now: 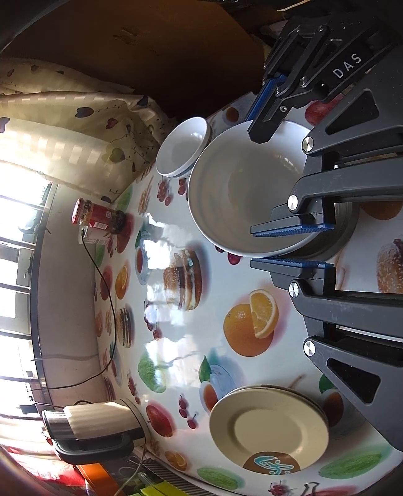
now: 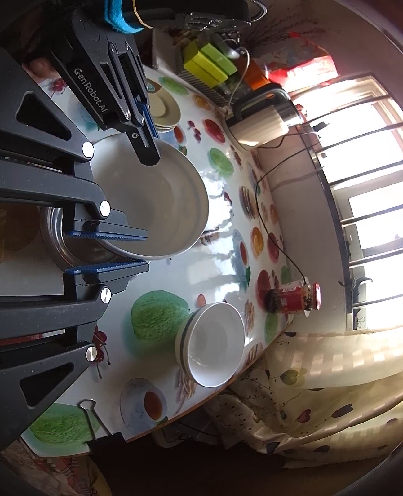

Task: Organize plates and bowls
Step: 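Lift the white bowl with both tools and carry it over the steel bowl, then lower the white bowl into the steel bowl and open both tools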

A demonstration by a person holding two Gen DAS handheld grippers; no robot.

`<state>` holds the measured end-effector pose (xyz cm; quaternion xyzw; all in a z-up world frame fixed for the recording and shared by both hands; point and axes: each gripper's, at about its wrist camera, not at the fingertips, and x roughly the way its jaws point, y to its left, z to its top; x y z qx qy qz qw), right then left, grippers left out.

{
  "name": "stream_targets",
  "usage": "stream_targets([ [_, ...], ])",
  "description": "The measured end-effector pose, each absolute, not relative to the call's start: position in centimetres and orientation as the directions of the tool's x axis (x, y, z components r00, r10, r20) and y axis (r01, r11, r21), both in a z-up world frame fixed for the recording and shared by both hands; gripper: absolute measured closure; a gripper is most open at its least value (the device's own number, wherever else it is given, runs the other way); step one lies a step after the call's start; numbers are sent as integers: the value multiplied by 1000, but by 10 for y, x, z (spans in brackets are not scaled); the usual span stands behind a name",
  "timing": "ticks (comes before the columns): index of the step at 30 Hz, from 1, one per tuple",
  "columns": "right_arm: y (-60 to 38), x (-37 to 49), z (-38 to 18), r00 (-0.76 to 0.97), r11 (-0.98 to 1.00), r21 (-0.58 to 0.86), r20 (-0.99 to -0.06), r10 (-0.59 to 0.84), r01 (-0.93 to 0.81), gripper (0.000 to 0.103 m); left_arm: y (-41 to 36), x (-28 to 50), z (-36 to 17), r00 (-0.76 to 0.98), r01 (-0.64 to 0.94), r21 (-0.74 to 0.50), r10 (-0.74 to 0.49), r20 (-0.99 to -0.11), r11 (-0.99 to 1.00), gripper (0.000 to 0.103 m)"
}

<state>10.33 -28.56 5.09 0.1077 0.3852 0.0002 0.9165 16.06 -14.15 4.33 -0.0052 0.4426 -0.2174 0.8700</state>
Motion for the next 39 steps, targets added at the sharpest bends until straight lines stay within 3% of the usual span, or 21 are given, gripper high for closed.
stream_targets([
  [39,-291,99,26,655,964,233,-750,97,124,87,-147,161,19,450,363,-225,-381,-808,904,89],
])
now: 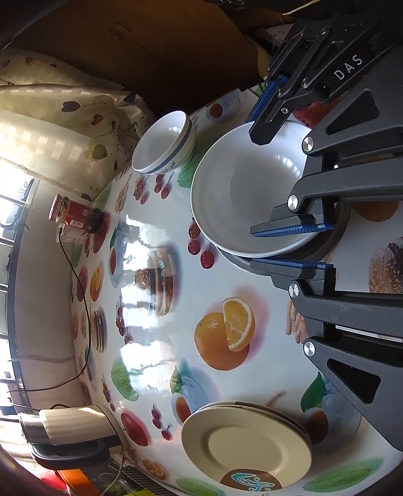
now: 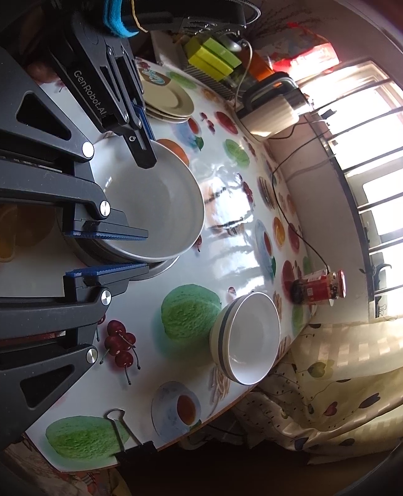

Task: Organize plates and bowls
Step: 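Lower the white bowl into the steel bowl and open both tools, then move both tools toward the other white bowl stack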

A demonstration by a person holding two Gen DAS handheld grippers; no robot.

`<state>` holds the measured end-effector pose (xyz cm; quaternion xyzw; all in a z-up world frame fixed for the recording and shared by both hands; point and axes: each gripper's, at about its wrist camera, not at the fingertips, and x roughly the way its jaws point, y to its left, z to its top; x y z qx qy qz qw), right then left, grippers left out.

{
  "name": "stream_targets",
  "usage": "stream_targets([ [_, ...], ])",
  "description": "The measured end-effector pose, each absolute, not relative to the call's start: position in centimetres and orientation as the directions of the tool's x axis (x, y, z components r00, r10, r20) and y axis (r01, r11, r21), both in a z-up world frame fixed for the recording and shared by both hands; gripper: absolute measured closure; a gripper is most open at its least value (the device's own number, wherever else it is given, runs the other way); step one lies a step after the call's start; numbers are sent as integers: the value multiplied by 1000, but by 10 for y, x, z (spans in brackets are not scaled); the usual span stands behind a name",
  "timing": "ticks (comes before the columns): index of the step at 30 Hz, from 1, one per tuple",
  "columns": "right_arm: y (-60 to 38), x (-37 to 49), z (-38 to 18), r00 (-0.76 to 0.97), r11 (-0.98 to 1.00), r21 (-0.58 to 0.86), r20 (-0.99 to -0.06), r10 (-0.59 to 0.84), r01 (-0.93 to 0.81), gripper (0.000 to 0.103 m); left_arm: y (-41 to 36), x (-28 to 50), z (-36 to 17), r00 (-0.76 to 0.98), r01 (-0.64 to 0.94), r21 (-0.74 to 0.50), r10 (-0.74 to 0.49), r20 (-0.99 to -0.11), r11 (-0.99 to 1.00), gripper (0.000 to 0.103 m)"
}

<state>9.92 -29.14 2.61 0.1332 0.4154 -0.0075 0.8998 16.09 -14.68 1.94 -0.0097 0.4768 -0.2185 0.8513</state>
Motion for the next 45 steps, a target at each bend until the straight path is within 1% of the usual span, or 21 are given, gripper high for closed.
stream_targets([
  [4,-294,99,26,660,963,238,-745,96,128,85,-148,158,23,467,368,-213,-379,-799,905,89],
  [6,-296,98,28,663,963,233,-744,87,135,76,-148,158,24,468,368,-213,-378,-799,905,89],
  [7,-297,97,29,664,963,233,-743,84,139,69,-148,158,24,469,368,-212,-378,-798,905,89],
  [12,-299,92,34,679,959,233,-732,64,162,68,-150,153,30,494,378,-183,-365,-789,907,89],
  [15,-301,86,38,691,957,233,-721,51,173,68,-149,150,33,493,385,-194,-378,-784,903,86],
  [19,-304,78,43,702,954,229,-712,29,194,67,-146,147,40,502,393,-204,-395,-770,897,84],
  [29,-308,61,63,734,951,211,-679,-24,226,61,-148,136,65,544,438,-193,-430,-721,878,83],
  [30,-309,60,65,738,951,208,-674,-29,227,60,-149,135,68,549,443,-188,-431,-716,877,82],
  [33,-311,57,71,747,952,198,-663,-45,232,58,-149,134,75,561,447,-184,-435,-704,875,69],
  [45,-327,63,90,778,961,157,-623,-83,228,52,-170,151,89,570,470,-180,-453,-686,864,68],
])
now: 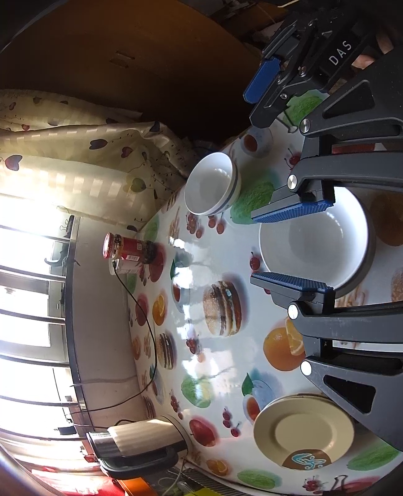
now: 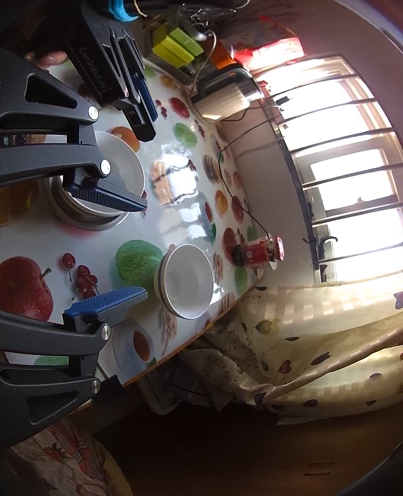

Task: Organize plates and bowls
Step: 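Move both tools toward the other white bowl stack, then close both tools side by side on that white bowl's rim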

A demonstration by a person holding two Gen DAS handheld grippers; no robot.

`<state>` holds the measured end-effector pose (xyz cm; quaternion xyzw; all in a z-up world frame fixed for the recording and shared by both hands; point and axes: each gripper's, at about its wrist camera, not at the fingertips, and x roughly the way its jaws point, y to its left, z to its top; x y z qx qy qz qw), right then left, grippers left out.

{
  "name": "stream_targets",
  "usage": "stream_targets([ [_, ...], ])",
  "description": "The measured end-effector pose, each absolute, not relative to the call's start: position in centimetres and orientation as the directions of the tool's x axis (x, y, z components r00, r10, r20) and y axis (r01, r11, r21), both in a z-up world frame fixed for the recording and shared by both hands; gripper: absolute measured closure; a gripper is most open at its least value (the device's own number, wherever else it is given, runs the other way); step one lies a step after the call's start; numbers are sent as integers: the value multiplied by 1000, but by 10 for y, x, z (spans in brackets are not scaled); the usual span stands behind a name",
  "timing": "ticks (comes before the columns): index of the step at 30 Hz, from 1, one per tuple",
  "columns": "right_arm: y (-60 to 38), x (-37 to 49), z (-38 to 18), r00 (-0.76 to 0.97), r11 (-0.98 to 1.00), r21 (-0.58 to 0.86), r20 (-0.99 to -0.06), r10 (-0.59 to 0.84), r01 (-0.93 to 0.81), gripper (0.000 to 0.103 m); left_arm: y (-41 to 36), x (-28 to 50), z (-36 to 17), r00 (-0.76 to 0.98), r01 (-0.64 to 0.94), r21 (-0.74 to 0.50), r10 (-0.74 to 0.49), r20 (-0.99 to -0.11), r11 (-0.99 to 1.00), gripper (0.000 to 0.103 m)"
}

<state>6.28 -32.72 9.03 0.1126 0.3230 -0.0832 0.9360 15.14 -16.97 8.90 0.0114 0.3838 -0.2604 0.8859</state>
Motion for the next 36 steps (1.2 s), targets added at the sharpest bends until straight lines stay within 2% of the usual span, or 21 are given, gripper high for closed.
stream_targets([
  [16,-397,105,78,761,943,168,-638,-118,287,51,-228,194,89,552,503,-136,-439,-709,853,68],
  [24,-423,135,64,736,942,144,-664,-135,303,51,-258,222,71,470,512,-180,-450,-760,840,68],
  [36,-446,170,35,693,941,154,-713,-105,300,51,-293,246,47,429,503,-132,-380,-820,854,68],
])
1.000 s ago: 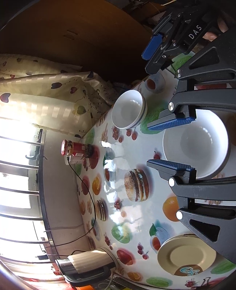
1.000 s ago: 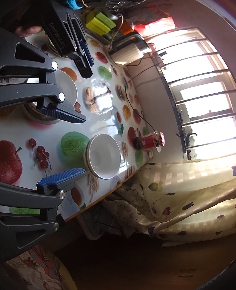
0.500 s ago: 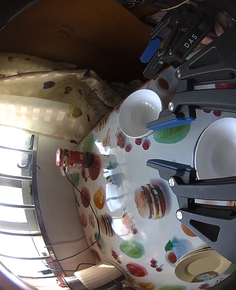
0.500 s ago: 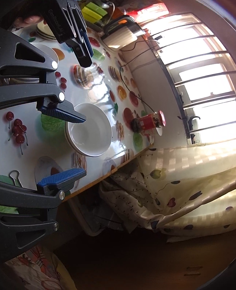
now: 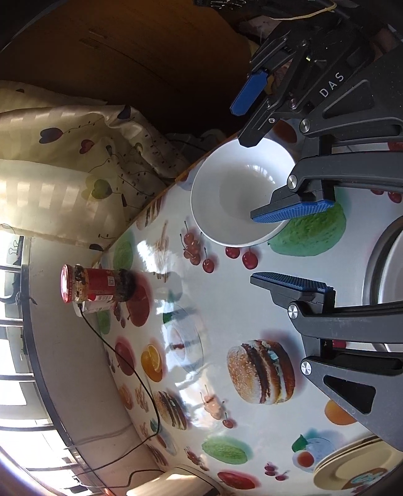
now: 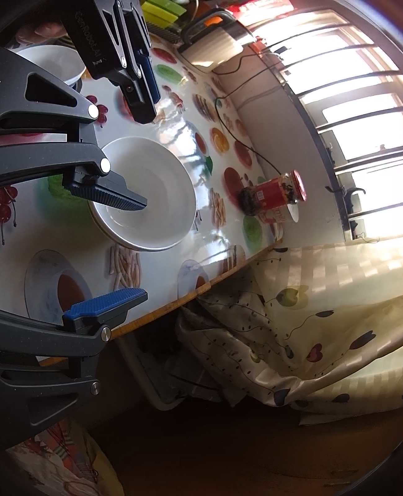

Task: Organize plates and bowls
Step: 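Close both tools side by side on that white bowl's rim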

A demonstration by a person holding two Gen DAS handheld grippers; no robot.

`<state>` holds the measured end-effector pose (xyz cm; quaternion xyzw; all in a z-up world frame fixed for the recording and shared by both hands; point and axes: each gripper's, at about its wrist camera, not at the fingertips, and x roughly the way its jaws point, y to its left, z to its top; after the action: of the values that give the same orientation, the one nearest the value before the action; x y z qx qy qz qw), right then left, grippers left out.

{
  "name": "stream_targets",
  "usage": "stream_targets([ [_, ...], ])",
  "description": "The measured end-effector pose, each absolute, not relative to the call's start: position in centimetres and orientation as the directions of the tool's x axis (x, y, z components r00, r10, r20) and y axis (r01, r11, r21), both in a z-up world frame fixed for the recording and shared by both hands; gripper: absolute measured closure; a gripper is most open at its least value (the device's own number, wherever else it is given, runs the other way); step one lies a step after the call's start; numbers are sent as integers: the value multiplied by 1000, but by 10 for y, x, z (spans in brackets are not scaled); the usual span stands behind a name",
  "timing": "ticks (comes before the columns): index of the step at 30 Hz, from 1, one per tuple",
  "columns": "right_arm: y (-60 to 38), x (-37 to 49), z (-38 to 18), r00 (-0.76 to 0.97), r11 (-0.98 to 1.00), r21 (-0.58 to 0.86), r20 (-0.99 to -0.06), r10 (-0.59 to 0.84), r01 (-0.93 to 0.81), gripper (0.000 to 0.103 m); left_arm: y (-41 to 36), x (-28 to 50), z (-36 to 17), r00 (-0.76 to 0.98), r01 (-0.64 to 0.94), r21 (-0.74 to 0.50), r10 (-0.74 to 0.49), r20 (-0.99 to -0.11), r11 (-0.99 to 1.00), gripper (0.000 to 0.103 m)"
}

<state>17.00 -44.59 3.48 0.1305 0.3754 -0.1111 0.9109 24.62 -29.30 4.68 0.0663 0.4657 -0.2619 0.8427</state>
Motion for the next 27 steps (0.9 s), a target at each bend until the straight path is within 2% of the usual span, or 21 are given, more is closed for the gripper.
stream_targets([
  [4,-449,178,28,684,944,155,-724,-92,292,52,-302,248,41,425,510,-115,-366,-828,853,68],
  [17,-455,194,17,663,948,163,-746,-63,274,72,-316,257,23,389,507,-103,-334,-859,856,68],
  [27,-453,202,14,658,950,167,-752,-50,264,77,-320,259,21,393,505,-102,-334,-857,857,68],
])
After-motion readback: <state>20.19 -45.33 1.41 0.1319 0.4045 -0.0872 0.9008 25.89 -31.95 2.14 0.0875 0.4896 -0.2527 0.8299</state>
